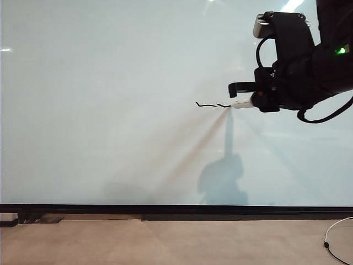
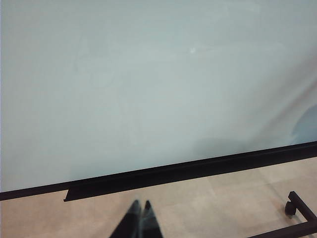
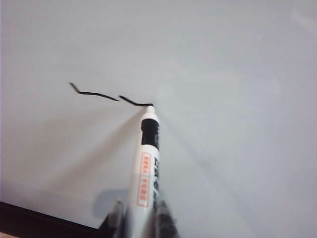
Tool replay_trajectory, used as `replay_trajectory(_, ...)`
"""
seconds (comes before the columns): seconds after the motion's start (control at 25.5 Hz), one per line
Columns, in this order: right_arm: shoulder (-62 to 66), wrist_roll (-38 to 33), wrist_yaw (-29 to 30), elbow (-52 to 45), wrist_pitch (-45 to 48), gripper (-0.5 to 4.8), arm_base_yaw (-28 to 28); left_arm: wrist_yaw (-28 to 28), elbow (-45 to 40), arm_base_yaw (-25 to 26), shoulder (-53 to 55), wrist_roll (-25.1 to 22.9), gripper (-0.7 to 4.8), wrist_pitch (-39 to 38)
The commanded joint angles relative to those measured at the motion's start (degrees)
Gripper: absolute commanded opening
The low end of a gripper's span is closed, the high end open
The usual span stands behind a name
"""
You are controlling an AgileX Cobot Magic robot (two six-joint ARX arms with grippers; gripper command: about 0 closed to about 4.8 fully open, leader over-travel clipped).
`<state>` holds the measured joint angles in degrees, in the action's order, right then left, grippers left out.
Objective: Pick up the pen on the shelf to the right of the whiteboard and draw a straight line.
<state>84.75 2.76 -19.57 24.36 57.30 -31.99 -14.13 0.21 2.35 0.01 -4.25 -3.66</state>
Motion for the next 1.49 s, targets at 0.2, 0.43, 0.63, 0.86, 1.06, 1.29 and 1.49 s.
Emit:
replay_trajectory(0.2, -0.61, 0.72, -2.84, -0.11, 0.72, -0.05, 1.99, -0.26, 0.22, -0.04, 0.00, 0.02, -0.05, 0.76)
replay_trajectory(0.43, -1.16, 1.27, -4.46, -0.39, -0.55, -0.04, 2.34, -0.26, 0.22, -0.04, 0.00, 0.02, -0.05, 0.76)
replay_trajectory(0.63, -4.72, 3.65, -5.57, -2.27, -0.52, -0.05, 2.67, -0.28, 0.22, -0.04, 0.00, 0.04, -0.05, 0.74)
replay_trajectory(0.86, -7.02, 3.45, -6.10, -3.80, -1.99, -0.05, 5.92, -0.26, 0.22, -0.04, 0.00, 0.04, -0.05, 0.76)
replay_trajectory(1.06, -7.06, 3.48, -8.72, -4.20, -2.01, -0.04, 5.97, -0.28, 0.20, -0.04, 0.00, 0.09, -0.05, 0.76)
replay_trajectory(1.29, -9.88, 2.99, -6.10, -5.81, -2.19, -0.05, 5.09, -0.28, 0.22, -0.04, 0.00, 0.17, -0.05, 0.74)
replay_trajectory(1.49, -25.33, 6.36, -10.16, -9.40, -16.70, -0.05, 5.01, -0.31, 0.20, -0.04, 0.00, 0.20, -0.05, 0.76)
